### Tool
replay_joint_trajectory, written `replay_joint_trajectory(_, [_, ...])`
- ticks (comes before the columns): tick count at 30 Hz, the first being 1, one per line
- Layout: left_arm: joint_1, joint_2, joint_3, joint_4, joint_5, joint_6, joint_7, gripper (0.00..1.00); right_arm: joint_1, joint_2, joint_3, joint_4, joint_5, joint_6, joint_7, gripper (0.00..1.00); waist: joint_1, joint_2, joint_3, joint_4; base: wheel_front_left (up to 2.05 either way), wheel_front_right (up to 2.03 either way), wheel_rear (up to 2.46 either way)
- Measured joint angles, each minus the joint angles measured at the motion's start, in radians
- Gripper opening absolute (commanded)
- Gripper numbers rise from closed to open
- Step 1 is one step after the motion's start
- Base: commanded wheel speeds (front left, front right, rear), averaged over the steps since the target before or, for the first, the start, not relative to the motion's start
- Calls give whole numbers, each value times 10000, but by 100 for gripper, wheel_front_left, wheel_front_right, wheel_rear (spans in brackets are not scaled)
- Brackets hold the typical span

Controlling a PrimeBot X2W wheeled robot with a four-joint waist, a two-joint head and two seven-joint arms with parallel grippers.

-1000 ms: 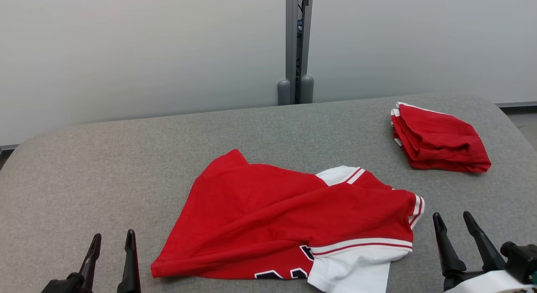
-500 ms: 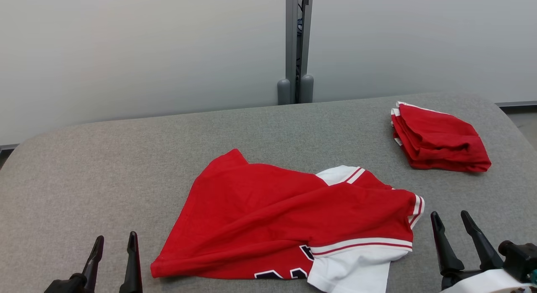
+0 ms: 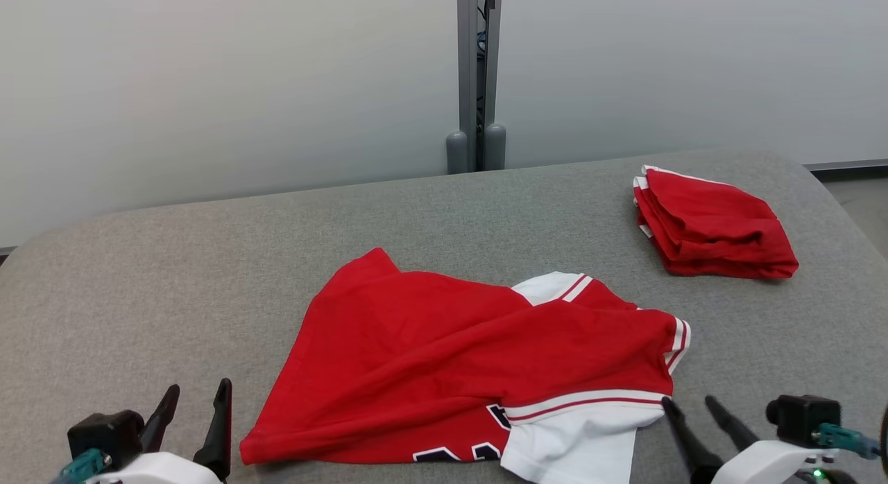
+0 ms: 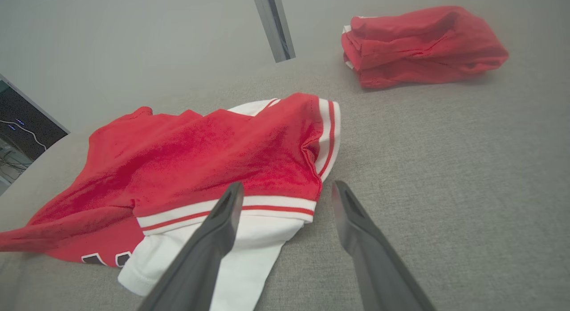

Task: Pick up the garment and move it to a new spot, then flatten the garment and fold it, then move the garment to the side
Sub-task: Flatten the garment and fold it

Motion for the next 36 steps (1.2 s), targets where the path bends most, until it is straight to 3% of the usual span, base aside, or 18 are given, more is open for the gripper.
replay_joint_trajectory(9, [-649, 654, -180, -125, -755, -54, 3080, 100, 510, 270, 272, 163, 437, 0, 2355, 100, 0, 0, 156, -75, 0, 0, 0])
replay_joint_trajectory(14, [-1017, 1024, -209, -194, -1104, 46, 4592, 100, 622, 477, 527, 109, 1250, 0, 2913, 100, 0, 0, 272, -194, 0, 0, 0])
replay_joint_trajectory(30, [-2532, 1530, -510, 721, -2215, -533, 6978, 100, -101, 686, 846, 1083, 2289, 0, 3131, 100, 0, 0, 751, -362, 0, 0, 0])
replay_joint_trajectory(36, [-3043, 1413, -696, 1522, -2930, -631, 8280, 100, -641, 709, 1172, 1526, 2623, 0, 3219, 100, 1, 0, 1005, -345, 0, 0, 0])
